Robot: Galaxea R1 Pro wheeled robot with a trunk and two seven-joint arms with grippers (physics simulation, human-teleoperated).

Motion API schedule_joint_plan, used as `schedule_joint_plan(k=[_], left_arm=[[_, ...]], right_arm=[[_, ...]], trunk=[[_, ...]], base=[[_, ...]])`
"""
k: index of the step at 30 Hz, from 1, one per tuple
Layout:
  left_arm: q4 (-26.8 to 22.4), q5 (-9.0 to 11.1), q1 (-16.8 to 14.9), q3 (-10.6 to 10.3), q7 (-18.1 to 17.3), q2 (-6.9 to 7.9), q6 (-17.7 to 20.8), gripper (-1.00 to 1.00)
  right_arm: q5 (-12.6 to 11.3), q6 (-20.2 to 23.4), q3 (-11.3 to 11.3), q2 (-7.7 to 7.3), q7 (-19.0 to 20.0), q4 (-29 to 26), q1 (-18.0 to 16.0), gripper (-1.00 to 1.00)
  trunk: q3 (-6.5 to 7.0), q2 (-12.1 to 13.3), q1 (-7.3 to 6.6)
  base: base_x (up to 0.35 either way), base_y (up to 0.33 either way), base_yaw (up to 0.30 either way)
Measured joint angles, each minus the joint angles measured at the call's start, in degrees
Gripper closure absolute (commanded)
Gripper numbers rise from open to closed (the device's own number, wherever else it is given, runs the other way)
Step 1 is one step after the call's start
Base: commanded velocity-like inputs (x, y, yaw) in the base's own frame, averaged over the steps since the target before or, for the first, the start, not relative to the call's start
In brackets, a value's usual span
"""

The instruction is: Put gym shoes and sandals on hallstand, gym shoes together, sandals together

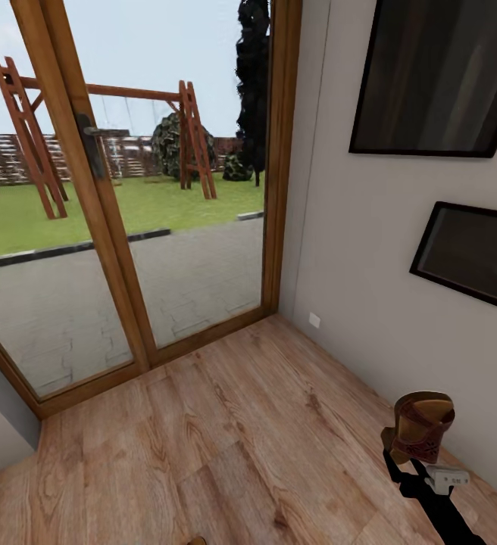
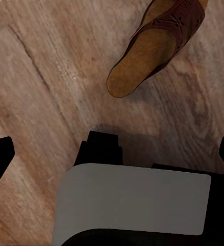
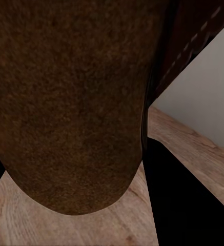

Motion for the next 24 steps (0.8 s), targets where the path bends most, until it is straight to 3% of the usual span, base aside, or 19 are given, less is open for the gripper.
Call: schedule_joint_plan(k=[14,22,24], left_arm=[[-3.37,-0.25,-1.27,-0.88,0.06,-0.04,0.0,-1.0],[-9.58,-0.3,-3.51,-1.38,0.0,0.67,0.51,-1.0],[-14.29,-0.29,-4.6,-2.28,-0.04,1.48,0.8,-1.0]], right_arm=[[-0.04,0.0,-0.02,-0.03,0.01,0.0,0.0,1.0],[-0.08,0.0,-0.05,-0.04,0.0,0.0,0.0,1.0],[-0.05,0.0,-0.04,-0.01,0.01,0.0,-0.02,1.0]], trunk=[[0.0,0.0,0.0],[0.0,0.0,0.0],[0.0,0.0,0.0]], base=[[0.0,0.0,0.0],[0.0,0.0,0.0],[0.0,0.0,0.0]])
